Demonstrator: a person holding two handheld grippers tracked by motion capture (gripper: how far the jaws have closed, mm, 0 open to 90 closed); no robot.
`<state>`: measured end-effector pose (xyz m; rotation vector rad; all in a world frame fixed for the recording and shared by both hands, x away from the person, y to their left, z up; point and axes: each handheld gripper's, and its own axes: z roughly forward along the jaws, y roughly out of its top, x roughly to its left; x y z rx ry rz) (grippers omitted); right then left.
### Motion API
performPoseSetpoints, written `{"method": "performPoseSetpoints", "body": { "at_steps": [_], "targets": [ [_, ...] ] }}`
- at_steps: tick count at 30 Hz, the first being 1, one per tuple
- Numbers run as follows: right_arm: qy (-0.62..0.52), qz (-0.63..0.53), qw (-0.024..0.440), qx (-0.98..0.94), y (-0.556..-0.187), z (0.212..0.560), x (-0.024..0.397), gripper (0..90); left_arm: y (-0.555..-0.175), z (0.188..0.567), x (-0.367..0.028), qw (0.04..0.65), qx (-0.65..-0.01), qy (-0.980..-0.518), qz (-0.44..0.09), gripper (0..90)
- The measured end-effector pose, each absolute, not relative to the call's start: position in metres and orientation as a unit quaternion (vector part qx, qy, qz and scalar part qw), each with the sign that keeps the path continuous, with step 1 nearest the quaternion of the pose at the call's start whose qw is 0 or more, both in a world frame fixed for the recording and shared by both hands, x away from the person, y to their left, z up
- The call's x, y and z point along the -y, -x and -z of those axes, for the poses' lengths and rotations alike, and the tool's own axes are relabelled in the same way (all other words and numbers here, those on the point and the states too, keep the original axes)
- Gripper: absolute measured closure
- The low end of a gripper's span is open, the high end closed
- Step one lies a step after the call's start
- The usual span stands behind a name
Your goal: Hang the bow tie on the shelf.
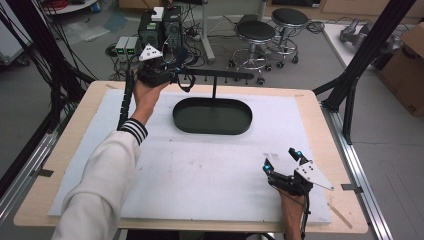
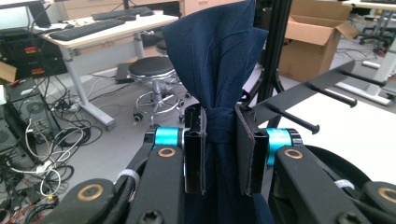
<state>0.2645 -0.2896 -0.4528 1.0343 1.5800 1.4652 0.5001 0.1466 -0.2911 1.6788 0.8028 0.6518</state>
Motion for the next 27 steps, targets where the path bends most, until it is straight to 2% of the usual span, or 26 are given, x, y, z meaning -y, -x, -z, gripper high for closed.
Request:
{"method": "performPoseSetpoints", "body": {
  "at_steps": [7,17,27],
  "targets": [
    [-0.402,-0.571,0.367,-0.615,-0.264,0.453,0.290,5.9,-0.500,0.295,-0.148,0.537,-0.337,-0.720,-0.282,75.1],
    [-0.401,-0.571,0.369,-0.614,-0.264,0.453,0.290,5.9,-0.497,0.325,-0.173,0.548,-0.376,-0.698,-0.267,75.1],
    [-0.401,-0.570,0.370,-0.614,-0.264,0.453,0.289,5.9,-0.492,0.343,-0.176,0.562,-0.384,-0.687,-0.254,75.0]
  ]
}}
